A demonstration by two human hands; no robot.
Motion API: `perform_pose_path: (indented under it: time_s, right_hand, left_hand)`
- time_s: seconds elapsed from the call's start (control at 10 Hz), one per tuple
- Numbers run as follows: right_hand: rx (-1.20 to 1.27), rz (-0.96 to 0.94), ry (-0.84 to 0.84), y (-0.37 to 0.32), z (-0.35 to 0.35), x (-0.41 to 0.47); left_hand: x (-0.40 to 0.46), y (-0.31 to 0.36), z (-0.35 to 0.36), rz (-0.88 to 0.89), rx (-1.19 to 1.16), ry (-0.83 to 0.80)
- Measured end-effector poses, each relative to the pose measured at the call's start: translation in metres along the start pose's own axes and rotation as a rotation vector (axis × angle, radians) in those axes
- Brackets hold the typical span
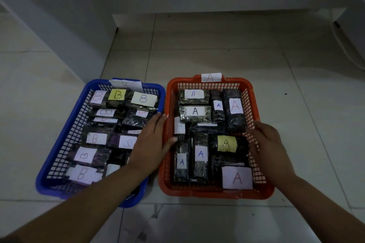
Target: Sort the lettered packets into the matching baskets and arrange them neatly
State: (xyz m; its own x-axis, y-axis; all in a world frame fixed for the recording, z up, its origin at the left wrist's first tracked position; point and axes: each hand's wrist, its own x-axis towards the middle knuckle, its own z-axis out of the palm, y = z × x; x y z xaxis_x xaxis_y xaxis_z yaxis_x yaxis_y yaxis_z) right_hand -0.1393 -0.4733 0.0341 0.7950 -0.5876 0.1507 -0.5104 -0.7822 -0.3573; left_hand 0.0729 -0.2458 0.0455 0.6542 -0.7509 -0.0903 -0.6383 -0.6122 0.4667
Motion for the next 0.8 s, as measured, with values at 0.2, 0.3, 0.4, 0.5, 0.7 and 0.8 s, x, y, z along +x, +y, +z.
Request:
perform_pose_path:
  time_s: [0.2,0.3,0.4,0.5,0.7,0.8]
  right_hand:
    - [0.255,0.232,-0.049,-0.009,0.007,-0.004]
    - [0.068,0.196,-0.036,-0.01,0.005,-0.004]
    - [-0.082,0.075,-0.135,-0.012,-0.002,-0.005]
    - [-0.035,0.05,-0.121,-0.019,-0.011,-0.002]
    - [-0.182,0.217,-0.052,-0.045,0.001,-0.006]
    - [-0.084,0.203,-0.097,-0.087,0.011,-0.01]
  left_hand:
    - [0.005,-0.03,-0.009,0.056,0.031,-0.098]
    - [0.011,-0.031,-0.006,0.02,0.043,-0.116]
    - [0.011,-0.022,-0.008,-0.004,-0.053,-0.123]
    - [0.011,-0.013,-0.017,-0.008,-0.109,-0.136]
    - [0.007,-0.011,-0.01,-0.042,-0.198,-0.108]
    - [0.0,-0.008,-0.013,-0.085,-0.181,-0.124]
